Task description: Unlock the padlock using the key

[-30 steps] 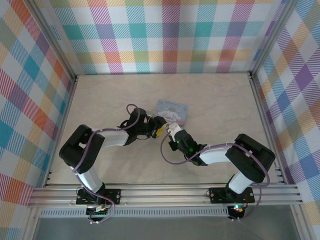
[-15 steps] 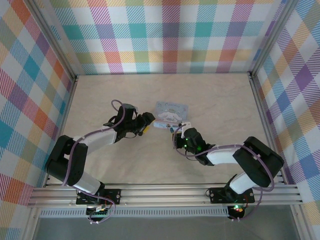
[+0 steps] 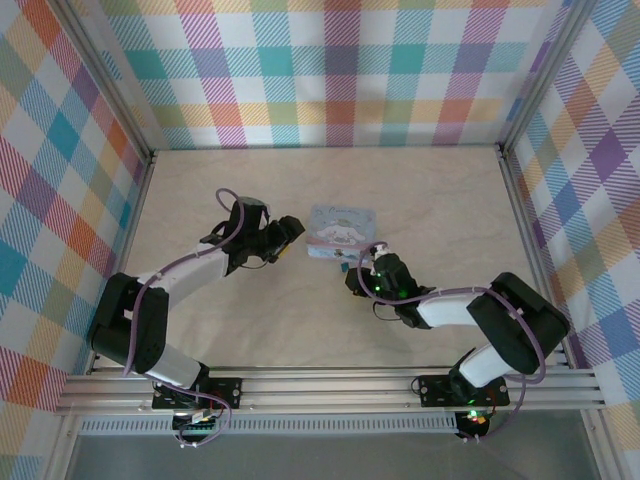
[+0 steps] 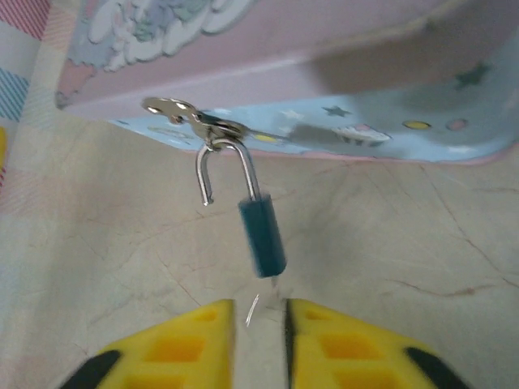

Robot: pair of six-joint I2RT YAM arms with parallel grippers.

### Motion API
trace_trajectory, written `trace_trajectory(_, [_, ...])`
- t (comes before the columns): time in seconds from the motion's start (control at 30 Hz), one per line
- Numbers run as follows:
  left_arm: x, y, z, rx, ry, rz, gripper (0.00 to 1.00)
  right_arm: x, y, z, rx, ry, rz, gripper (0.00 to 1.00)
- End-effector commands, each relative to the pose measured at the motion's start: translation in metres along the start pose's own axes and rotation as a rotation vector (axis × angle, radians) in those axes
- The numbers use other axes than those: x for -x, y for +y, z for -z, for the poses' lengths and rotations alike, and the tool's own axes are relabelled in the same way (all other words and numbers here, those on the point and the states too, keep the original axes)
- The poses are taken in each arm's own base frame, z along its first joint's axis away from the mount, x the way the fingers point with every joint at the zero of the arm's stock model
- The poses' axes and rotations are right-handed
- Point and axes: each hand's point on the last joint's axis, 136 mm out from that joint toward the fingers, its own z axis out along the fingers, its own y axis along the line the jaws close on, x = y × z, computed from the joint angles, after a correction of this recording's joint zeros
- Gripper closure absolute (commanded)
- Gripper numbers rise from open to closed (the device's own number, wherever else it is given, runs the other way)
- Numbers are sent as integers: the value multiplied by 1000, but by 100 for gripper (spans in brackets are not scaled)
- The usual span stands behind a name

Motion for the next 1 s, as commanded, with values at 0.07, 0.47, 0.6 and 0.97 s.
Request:
trace_trajectory(0.07, [15, -6, 3, 35, -2, -93, 29, -5, -17, 8, -46, 32, -23, 63])
trace_trajectory(0.47, [25, -13, -1, 100, 57, -250, 28, 35, 3, 29, 81, -3, 46, 42])
trace_trajectory(0.6, [27, -10, -8, 97, 75, -252, 28, 38, 2, 30, 109, 9, 4, 37])
trace_trajectory(0.97, [33, -1, -46, 82, 165, -236, 28, 33, 6, 13, 161, 83, -48, 28])
